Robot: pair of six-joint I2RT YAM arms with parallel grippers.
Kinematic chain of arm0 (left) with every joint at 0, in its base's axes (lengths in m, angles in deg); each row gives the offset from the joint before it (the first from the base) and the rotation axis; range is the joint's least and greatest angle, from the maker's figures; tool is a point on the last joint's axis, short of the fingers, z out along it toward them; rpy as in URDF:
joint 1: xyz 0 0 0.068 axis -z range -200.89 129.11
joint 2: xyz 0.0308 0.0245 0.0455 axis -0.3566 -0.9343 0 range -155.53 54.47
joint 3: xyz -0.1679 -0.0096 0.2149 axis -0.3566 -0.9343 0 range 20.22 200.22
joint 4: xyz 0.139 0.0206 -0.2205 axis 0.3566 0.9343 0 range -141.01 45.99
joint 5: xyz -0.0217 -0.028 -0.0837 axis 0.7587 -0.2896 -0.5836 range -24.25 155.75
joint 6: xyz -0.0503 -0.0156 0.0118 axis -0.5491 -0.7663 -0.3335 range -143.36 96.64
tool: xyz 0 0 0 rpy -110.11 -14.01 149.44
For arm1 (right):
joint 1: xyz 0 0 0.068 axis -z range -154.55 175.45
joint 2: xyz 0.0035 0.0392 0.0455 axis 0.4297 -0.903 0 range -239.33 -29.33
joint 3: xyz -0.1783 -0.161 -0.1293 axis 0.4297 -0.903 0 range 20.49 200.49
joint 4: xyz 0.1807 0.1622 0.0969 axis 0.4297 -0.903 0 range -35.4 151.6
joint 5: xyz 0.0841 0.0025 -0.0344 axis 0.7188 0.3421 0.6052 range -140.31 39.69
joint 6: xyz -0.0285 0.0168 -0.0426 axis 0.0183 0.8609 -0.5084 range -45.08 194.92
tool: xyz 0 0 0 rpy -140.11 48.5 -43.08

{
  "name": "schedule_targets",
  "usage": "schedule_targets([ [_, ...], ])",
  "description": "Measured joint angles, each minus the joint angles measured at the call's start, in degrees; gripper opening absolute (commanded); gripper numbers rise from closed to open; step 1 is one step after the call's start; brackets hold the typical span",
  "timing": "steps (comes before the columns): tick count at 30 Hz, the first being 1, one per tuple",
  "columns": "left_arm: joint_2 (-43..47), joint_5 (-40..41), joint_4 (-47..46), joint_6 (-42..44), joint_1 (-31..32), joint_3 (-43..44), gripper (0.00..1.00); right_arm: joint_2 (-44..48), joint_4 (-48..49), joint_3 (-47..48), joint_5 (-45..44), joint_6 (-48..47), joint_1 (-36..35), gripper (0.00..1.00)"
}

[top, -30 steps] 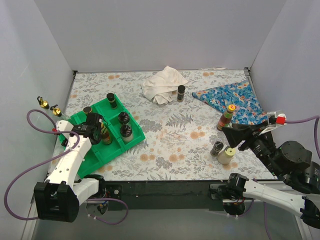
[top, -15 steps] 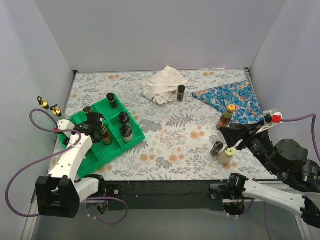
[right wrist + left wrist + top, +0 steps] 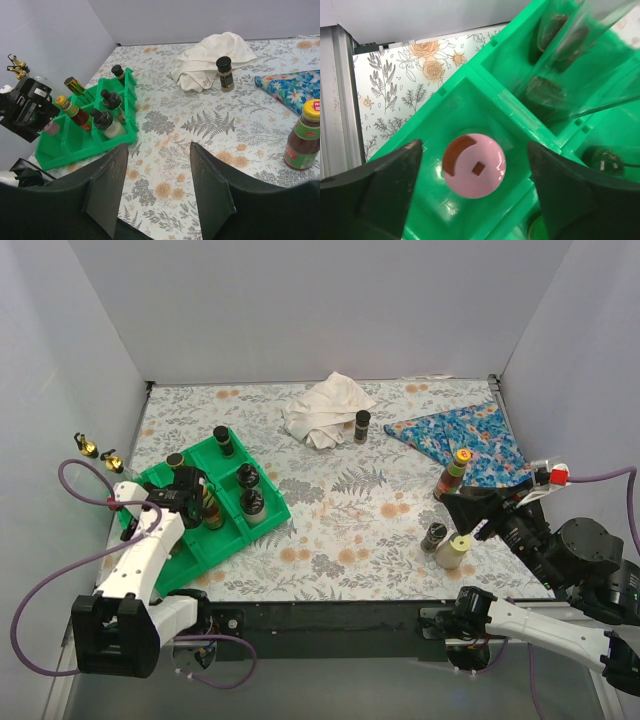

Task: Organize the condiment bottles
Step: Place the bottle in the storage box.

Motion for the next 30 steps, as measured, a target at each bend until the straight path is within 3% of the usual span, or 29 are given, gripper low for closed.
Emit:
schedule_targets([
  [2,0.52,0.17,0.96,-0.15,0.00,1.64,0.98,0.00,-0.02,0.00,0.13,0.07,0.00,0.61],
  [9,4.09,-0.68,0.22,1.73,-0.02,12.13,0.98,-0.02,-0.02,0.00,0.37,0.79,0.00,0.61],
  [14,9.55,-5.86,-4.48,12.50,-0.13,18.53,0.98,-0.59,-0.11,0.00,0.39,1.46,0.00,0.61],
  [22,14.14,-29.59,-17.03,32.87,-0.26,26.25,0.98,-1.46,-1.14,-0.04,0.48,2.43,0.00,0.61],
  [30,3.06,-57.27,-23.06,37.44,1.14,32.65,0.98,-1.60,-1.27,-0.04,-0.15,2.97,0.00,0.60],
])
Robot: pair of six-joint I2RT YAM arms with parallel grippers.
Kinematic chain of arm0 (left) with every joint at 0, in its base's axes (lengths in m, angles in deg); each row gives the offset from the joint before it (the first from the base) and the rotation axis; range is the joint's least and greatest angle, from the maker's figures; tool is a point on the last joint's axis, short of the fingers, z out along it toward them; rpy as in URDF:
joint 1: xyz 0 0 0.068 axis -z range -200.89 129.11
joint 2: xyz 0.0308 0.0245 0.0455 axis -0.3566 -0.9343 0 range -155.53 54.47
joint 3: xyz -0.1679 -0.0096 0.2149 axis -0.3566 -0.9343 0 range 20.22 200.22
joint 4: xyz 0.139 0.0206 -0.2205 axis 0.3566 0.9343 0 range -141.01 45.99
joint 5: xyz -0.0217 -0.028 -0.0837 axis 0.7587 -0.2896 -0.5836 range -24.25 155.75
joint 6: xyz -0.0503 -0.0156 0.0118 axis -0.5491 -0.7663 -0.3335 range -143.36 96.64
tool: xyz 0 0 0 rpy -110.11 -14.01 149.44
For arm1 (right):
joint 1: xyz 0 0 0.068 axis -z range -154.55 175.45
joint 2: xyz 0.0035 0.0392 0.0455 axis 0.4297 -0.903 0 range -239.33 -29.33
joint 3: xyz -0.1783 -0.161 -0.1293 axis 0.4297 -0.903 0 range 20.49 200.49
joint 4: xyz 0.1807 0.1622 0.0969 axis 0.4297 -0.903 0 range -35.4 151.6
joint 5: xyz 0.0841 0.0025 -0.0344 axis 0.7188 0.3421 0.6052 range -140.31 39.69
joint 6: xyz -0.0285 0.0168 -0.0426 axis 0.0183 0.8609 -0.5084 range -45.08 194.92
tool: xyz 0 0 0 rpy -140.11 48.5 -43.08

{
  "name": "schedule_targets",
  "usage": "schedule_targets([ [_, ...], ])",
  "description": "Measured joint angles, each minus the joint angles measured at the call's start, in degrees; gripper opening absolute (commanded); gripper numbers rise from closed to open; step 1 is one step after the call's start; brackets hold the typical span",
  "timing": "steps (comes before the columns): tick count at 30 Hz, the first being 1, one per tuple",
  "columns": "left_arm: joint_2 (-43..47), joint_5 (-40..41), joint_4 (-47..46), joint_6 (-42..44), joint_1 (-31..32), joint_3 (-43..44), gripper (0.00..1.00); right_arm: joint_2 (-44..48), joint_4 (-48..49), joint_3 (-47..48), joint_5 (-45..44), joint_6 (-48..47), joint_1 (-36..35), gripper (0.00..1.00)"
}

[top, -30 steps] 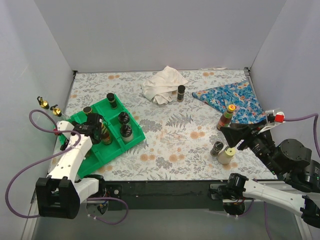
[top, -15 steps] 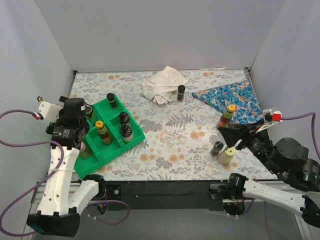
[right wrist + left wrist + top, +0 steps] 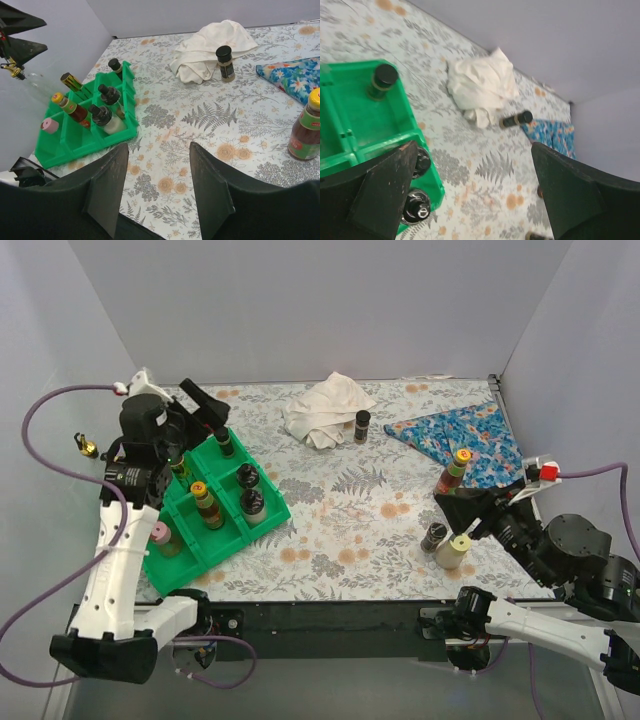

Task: Organize the condiment bottles
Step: Place the bottle in the storage box, then pick up the bottle from the center of the board.

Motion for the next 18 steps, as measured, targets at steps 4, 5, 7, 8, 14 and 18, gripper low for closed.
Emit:
schedule_targets([
  [4,-2.84,-4.02,-1.14,1.60,7.52,-0.15,0.96,-1.01,-1.01,0.02,-0.98,1.27,0.00,0.58],
  [5,-3.04,-4.48,-1.38,2.21,10.69,-0.13,0.96,-1.51,-1.77,0.07,-1.44,1.70,0.00,0.58],
  [7,-3.45,-5.33,-1.97,3.17,15.37,0.09,0.95,-2.99,-3.58,0.09,-2.08,2.82,0.00,0.58],
  [8,-3.78,-5.57,-2.56,3.65,17.66,0.17,0.95,-3.93,-4.37,0.11,-2.36,3.30,0.00,0.57],
  [14,-8.09,-3.34,-6.23,6.08,30.12,0.24,0.90,-7.17,-7.34,0.72,-2.56,5.99,0.00,0.55],
  [18,-12.17,0.59,-10.36,8.33,38.93,-0.17,0.90,-6.27,-7.61,3.98,-2.93,6.16,0.00,0.54],
])
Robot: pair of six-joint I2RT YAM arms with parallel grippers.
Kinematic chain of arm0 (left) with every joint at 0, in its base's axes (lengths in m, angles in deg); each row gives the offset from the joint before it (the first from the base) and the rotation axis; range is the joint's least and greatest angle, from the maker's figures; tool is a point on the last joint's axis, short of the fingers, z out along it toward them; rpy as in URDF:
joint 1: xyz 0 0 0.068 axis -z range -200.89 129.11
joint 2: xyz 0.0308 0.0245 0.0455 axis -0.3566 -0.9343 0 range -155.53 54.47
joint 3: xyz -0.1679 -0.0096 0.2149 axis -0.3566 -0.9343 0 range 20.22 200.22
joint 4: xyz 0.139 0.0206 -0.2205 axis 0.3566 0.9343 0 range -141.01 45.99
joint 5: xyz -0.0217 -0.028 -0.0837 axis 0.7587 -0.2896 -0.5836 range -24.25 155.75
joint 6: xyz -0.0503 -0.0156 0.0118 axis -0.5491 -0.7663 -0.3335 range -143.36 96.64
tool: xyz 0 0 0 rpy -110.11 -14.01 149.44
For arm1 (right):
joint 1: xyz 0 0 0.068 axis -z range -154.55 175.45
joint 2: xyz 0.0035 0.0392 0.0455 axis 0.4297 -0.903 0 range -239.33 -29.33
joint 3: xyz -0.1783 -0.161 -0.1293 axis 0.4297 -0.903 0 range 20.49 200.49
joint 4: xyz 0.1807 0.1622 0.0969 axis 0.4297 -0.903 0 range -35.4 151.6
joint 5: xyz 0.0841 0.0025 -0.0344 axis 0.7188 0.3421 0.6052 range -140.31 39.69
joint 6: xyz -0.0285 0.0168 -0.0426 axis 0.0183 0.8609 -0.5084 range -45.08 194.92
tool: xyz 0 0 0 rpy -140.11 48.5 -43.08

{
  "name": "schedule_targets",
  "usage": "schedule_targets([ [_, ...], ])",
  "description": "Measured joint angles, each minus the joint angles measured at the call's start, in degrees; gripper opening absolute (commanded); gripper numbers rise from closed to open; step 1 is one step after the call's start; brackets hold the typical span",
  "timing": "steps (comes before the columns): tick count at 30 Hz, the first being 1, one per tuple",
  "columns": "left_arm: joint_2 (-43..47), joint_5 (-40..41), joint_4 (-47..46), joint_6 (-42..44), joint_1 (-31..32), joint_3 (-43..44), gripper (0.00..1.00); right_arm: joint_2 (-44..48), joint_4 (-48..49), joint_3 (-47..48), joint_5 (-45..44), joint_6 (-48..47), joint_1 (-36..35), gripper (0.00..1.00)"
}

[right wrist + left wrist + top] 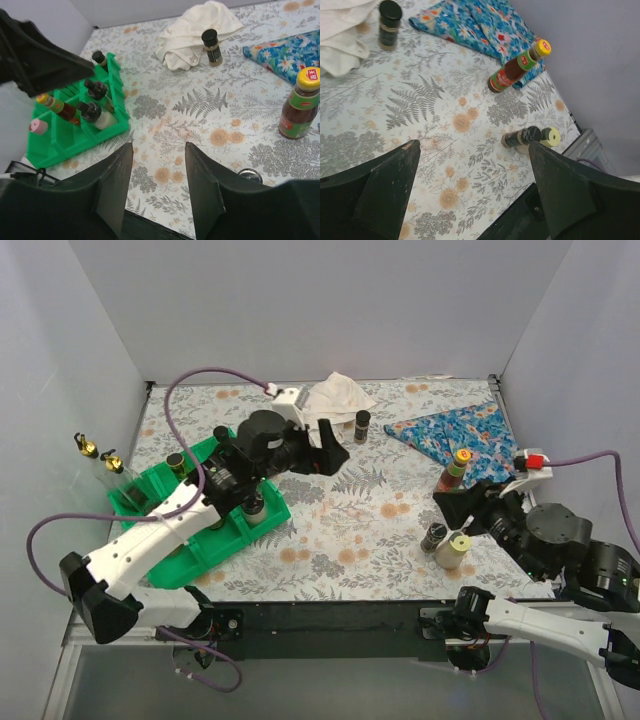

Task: Organize the condiment bottles
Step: Pick up the bottle from the center of the board.

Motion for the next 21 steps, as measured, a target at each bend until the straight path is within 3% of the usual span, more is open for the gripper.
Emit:
schedule_targets([
  [8,-13.86,3.50,-10.38,7.65,14.58,-0.26,0.87,3.21,2.71,4.76,-2.29,-1.60,0.00,0.54],
  [21,-31.23,-1.29,-20.65,16.52,22.23,4.24,0.82,3.58,6.08,5.84,-3.32,-4.44,0.00,0.53],
])
